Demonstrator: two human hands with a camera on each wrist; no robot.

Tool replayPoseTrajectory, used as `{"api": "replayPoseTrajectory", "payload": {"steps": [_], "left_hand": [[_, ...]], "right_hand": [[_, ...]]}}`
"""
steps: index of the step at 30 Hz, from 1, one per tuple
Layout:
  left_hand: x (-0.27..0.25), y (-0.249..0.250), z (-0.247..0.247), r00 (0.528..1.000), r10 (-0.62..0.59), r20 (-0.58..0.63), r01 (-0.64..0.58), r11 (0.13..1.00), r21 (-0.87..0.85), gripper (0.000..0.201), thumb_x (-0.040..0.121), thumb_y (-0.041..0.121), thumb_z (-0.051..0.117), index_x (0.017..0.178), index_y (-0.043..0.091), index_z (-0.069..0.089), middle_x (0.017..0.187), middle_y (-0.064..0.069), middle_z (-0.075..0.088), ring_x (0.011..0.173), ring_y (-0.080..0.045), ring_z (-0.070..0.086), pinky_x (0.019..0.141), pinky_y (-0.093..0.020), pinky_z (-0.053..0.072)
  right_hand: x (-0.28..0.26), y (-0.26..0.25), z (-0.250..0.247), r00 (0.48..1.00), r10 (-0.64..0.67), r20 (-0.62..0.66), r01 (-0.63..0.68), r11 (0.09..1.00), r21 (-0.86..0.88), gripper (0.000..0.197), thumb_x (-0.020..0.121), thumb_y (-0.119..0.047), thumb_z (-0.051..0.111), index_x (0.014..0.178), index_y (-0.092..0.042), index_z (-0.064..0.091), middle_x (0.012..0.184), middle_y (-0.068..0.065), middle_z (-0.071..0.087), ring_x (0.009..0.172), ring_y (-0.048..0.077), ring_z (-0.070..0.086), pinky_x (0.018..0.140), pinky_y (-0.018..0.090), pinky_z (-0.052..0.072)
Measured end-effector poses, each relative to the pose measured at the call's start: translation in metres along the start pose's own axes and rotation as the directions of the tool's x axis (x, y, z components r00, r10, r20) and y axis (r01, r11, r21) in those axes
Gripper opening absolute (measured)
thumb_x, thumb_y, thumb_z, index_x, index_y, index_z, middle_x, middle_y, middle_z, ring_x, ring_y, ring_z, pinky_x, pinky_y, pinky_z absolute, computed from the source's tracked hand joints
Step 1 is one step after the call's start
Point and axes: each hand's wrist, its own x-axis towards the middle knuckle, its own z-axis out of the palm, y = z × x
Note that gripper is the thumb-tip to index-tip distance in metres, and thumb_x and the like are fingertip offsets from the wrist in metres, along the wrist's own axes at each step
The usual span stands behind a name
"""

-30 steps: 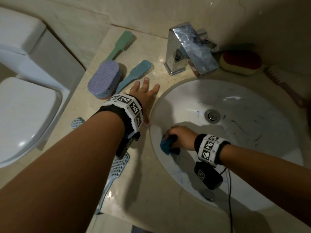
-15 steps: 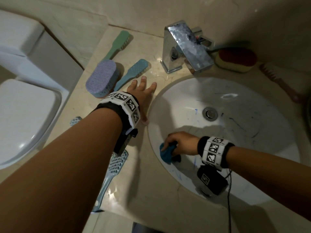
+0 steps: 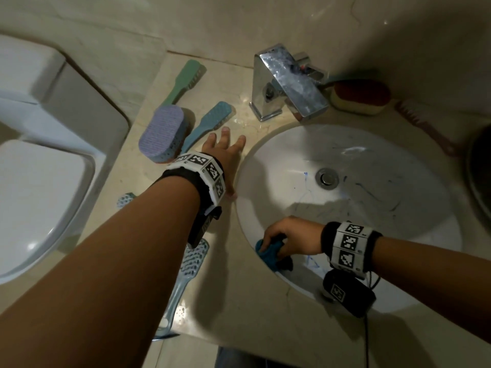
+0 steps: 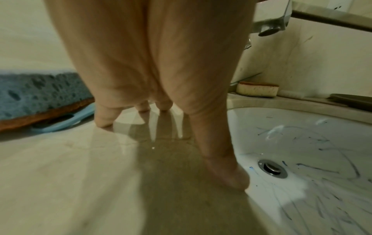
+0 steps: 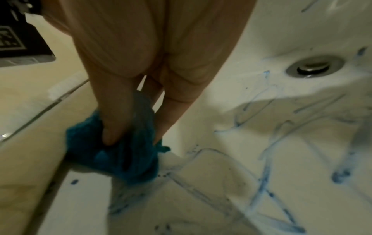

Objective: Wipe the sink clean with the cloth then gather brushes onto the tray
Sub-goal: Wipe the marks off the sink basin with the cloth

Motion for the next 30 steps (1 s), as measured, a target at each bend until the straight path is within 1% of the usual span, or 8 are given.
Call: {"api": "replayPoseTrajectory", "payload": {"steps": [7, 12, 15, 19, 22, 25, 27, 30], "left_hand": [[-0.003, -0.002, -0.001, 1.0, 0.012, 0.002, -0.012, 1.0, -0.011, 0.127, 0.066, 0.04, 0.082, 0.151, 0.025, -0.012, 0.157, -0.012, -0.018, 0.146, -0.036, -0.008, 0.119, -0.048, 0.011], [-0.022, -0.006, 0.0, 0.999, -0.006, -0.041, 0.002, 0.996, -0.087, 0.104, 0.079, 0.049, 0.068, 0.152, 0.027, -0.002, 0.159, -0.005, -0.011, 0.147, -0.028, -0.005, 0.117, -0.054, 0.014], [-0.038, 0.004, -0.002, 0.996, 0.073, -0.048, -0.078, 0.99, -0.113, 0.088, 0.084, 0.047, 0.062, 0.151, 0.025, 0.01, 0.16, -0.005, -0.001, 0.147, -0.03, 0.002, 0.117, -0.051, 0.017], [-0.064, 0.027, -0.012, 0.975, 0.215, -0.06, -0.222, 0.959, -0.176, 0.067, 0.093, 0.037, 0.055, 0.149, 0.021, 0.023, 0.158, -0.005, 0.014, 0.146, -0.027, 0.011, 0.118, -0.038, 0.015], [-0.084, 0.048, -0.022, 0.931, 0.332, -0.15, -0.361, 0.898, -0.251, 0.057, 0.095, 0.028, 0.053, 0.147, 0.018, 0.03, 0.154, -0.004, 0.027, 0.142, -0.02, 0.025, 0.112, -0.026, 0.018], [-0.101, 0.072, -0.034, 0.89, 0.396, -0.225, -0.453, 0.824, -0.341, 0.052, 0.094, 0.021, 0.055, 0.143, 0.02, 0.038, 0.149, -0.003, 0.038, 0.137, -0.018, 0.035, 0.109, -0.024, 0.024], [-0.11, 0.089, -0.043, 0.856, 0.437, -0.276, -0.514, 0.778, -0.361, 0.053, 0.092, 0.018, 0.058, 0.142, 0.02, 0.04, 0.146, -0.002, 0.042, 0.135, -0.019, 0.039, 0.106, -0.022, 0.026], [-0.121, 0.11, -0.051, 0.833, 0.462, -0.304, -0.553, 0.721, -0.418, 0.057, 0.089, 0.016, 0.062, 0.142, 0.021, 0.04, 0.143, -0.001, 0.046, 0.129, -0.019, 0.044, 0.104, -0.022, 0.031]], "right_hand": [[-0.018, -0.013, -0.007, 0.987, 0.136, 0.085, -0.129, 0.989, -0.076, 0.034, 0.084, -0.005, 0.062, 0.115, -0.016, 0.064, 0.121, 0.004, 0.062, 0.101, 0.019, 0.058, 0.083, 0.025, 0.044], [-0.061, -0.015, -0.021, 0.962, 0.227, -0.149, -0.22, 0.973, 0.064, 0.036, 0.085, 0.0, 0.055, 0.118, -0.012, 0.058, 0.121, 0.01, 0.06, 0.111, 0.025, 0.055, 0.091, 0.029, 0.044], [-0.091, -0.011, -0.029, 0.896, 0.29, -0.336, -0.249, 0.955, 0.16, 0.033, 0.085, -0.001, 0.053, 0.109, -0.022, 0.046, 0.115, 0.009, 0.058, 0.105, 0.031, 0.057, 0.089, 0.04, 0.046], [-0.123, -0.018, -0.038, 0.764, 0.32, -0.561, -0.18, 0.94, 0.29, 0.032, 0.083, 0.002, 0.056, 0.094, -0.026, 0.044, 0.107, 0.009, 0.057, 0.103, 0.03, 0.056, 0.089, 0.04, 0.046], [-0.142, -0.03, -0.043, 0.703, 0.314, -0.639, -0.085, 0.928, 0.363, 0.027, 0.084, 0.007, 0.052, 0.098, -0.017, 0.048, 0.104, 0.01, 0.058, 0.103, 0.031, 0.057, 0.084, 0.035, 0.045], [-0.162, -0.038, -0.045, 0.651, 0.305, -0.695, -0.016, 0.921, 0.389, 0.03, 0.084, 0.008, 0.05, 0.094, -0.02, 0.05, 0.102, 0.014, 0.059, 0.099, 0.031, 0.059, 0.082, 0.039, 0.049], [-0.173, -0.041, -0.046, 0.621, 0.29, -0.728, 0.016, 0.924, 0.381, 0.031, 0.085, 0.008, 0.05, 0.093, -0.022, 0.052, 0.104, 0.012, 0.06, 0.098, 0.027, 0.06, 0.081, 0.035, 0.051], [-0.187, -0.047, -0.05, 0.584, 0.27, -0.766, 0.067, 0.924, 0.378, 0.029, 0.085, 0.01, 0.049, 0.097, -0.015, 0.058, 0.104, 0.006, 0.062, 0.096, 0.018, 0.06, 0.072, 0.018, 0.053]]}}
